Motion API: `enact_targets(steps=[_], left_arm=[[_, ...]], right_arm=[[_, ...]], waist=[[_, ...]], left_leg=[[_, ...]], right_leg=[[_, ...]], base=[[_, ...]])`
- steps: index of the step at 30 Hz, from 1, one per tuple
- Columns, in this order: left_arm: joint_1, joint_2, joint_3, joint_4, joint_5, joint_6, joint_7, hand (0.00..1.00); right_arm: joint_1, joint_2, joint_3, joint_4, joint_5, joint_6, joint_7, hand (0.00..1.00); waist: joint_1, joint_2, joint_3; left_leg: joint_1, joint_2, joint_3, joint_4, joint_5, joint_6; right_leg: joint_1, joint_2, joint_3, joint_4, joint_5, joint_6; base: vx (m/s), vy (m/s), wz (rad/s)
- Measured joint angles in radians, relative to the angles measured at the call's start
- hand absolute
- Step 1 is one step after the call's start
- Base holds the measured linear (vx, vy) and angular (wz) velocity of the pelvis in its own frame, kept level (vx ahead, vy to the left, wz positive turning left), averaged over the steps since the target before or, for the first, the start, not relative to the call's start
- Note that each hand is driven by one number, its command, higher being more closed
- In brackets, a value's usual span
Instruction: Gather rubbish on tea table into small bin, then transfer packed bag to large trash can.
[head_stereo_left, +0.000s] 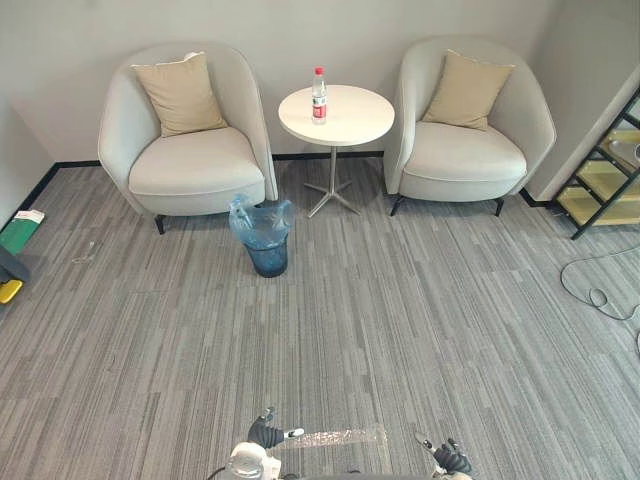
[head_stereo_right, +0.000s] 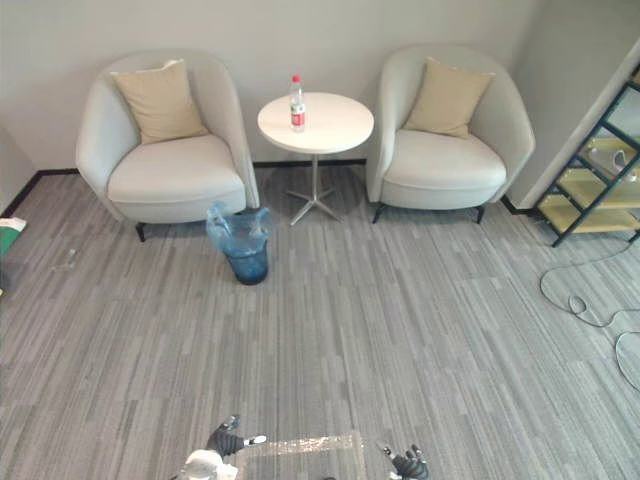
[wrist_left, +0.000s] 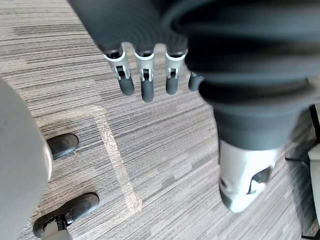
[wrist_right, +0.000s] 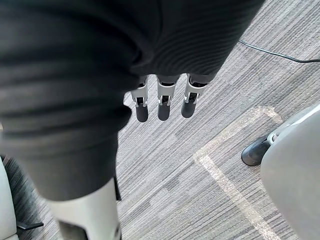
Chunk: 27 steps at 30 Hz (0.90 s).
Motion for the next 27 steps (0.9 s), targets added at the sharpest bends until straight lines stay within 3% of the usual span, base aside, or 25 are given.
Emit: enact_targets(steps=[27], left_arm=[[0.000,-0.007,0.074,0.016,0.000,0.003,0.002,0.00]], right_arm=[[-0.003,-0.002,0.014,0.001,-0.044,0.009,0.016,0.00]], waist=[[0.008,0.001,-0.005]], left_leg=[[0.014,0.000,0.011,-0.023,0.003,0.000]], right_leg=[[0.004,0.001,0.004,-0.020,0.004,-0.004]], base=[[-0.01,-0.017,0.00]])
